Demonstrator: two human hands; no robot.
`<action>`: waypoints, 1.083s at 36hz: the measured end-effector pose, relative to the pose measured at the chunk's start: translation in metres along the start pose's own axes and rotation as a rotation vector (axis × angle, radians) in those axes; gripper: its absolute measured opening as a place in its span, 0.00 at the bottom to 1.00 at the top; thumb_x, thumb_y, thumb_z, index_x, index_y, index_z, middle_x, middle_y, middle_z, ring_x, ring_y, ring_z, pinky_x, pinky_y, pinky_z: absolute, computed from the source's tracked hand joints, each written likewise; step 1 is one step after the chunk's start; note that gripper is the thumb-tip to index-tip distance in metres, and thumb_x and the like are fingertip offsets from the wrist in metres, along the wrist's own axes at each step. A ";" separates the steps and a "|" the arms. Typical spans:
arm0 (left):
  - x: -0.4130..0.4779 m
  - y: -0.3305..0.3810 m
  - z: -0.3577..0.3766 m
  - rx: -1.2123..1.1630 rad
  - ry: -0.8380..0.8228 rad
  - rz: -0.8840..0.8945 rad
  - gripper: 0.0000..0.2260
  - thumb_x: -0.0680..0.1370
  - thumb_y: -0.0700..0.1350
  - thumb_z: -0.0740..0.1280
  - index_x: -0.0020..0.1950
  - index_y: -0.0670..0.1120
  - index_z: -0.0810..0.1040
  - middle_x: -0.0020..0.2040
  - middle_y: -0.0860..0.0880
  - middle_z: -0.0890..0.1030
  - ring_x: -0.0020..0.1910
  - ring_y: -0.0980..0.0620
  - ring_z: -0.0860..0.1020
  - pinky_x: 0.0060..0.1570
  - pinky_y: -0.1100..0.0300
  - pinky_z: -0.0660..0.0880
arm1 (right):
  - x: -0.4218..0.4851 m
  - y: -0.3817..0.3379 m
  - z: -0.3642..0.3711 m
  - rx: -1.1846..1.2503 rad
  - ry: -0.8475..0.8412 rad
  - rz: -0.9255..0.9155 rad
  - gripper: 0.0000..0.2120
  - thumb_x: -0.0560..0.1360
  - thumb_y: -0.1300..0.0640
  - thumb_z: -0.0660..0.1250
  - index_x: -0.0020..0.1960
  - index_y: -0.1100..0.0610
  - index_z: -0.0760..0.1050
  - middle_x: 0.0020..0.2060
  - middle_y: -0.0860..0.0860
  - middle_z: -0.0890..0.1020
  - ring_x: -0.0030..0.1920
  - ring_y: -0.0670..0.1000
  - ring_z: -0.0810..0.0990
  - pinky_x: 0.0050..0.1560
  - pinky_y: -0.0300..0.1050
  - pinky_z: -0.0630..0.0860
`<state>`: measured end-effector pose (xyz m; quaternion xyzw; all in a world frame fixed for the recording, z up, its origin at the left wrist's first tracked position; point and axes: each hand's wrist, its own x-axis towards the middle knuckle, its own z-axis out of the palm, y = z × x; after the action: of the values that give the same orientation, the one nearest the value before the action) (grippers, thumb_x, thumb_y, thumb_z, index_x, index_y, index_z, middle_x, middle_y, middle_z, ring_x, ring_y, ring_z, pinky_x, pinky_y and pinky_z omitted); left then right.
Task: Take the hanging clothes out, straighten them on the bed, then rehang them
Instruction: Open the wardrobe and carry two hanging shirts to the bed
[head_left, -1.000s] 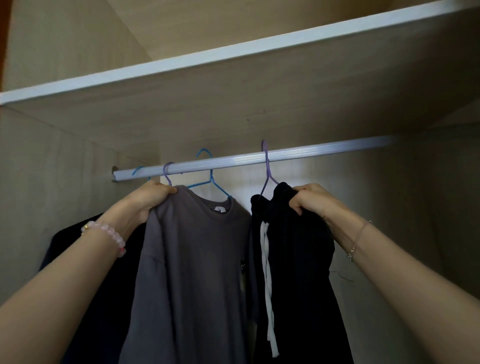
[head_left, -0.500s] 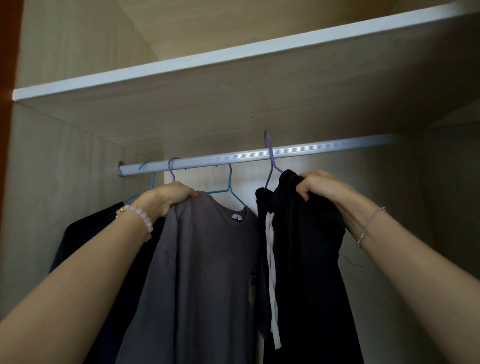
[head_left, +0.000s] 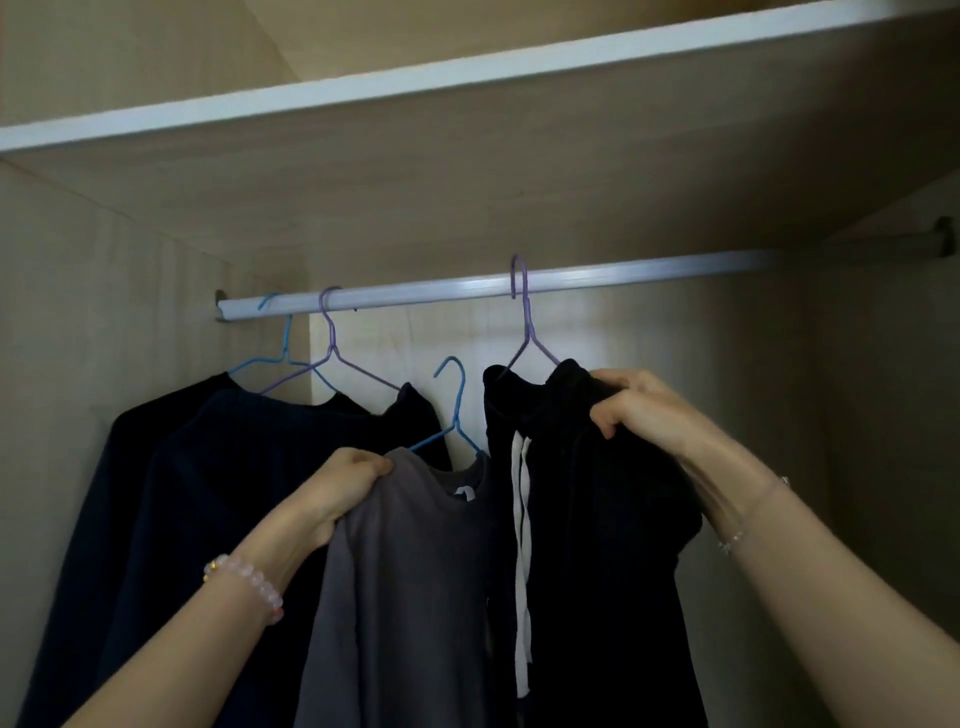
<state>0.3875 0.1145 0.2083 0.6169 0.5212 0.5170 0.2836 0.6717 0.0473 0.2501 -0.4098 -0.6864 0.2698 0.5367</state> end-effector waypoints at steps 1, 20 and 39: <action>-0.010 -0.009 0.005 -0.008 -0.010 -0.006 0.11 0.80 0.40 0.60 0.47 0.37 0.81 0.48 0.37 0.82 0.43 0.44 0.79 0.45 0.55 0.76 | -0.010 0.010 0.002 0.014 -0.035 0.007 0.18 0.64 0.75 0.58 0.32 0.55 0.78 0.19 0.46 0.74 0.19 0.44 0.72 0.21 0.28 0.65; -0.348 -0.143 0.050 -0.032 0.445 -0.172 0.10 0.80 0.39 0.59 0.44 0.44 0.79 0.37 0.59 0.83 0.36 0.65 0.80 0.35 0.77 0.73 | -0.196 0.160 0.036 0.221 -0.508 0.214 0.31 0.70 0.81 0.60 0.50 0.47 0.81 0.34 0.42 0.87 0.34 0.39 0.85 0.32 0.27 0.76; -0.630 -0.079 -0.021 0.275 1.190 -0.408 0.14 0.79 0.36 0.60 0.39 0.46 0.81 0.36 0.53 0.83 0.33 0.64 0.78 0.34 0.74 0.73 | -0.267 0.099 0.231 0.357 -1.359 0.101 0.27 0.72 0.76 0.62 0.52 0.46 0.84 0.43 0.53 0.88 0.44 0.47 0.87 0.47 0.35 0.79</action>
<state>0.3890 -0.4559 -0.0713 0.1436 0.7579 0.6349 -0.0431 0.5010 -0.1128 -0.0323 -0.0873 -0.7951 0.5992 0.0351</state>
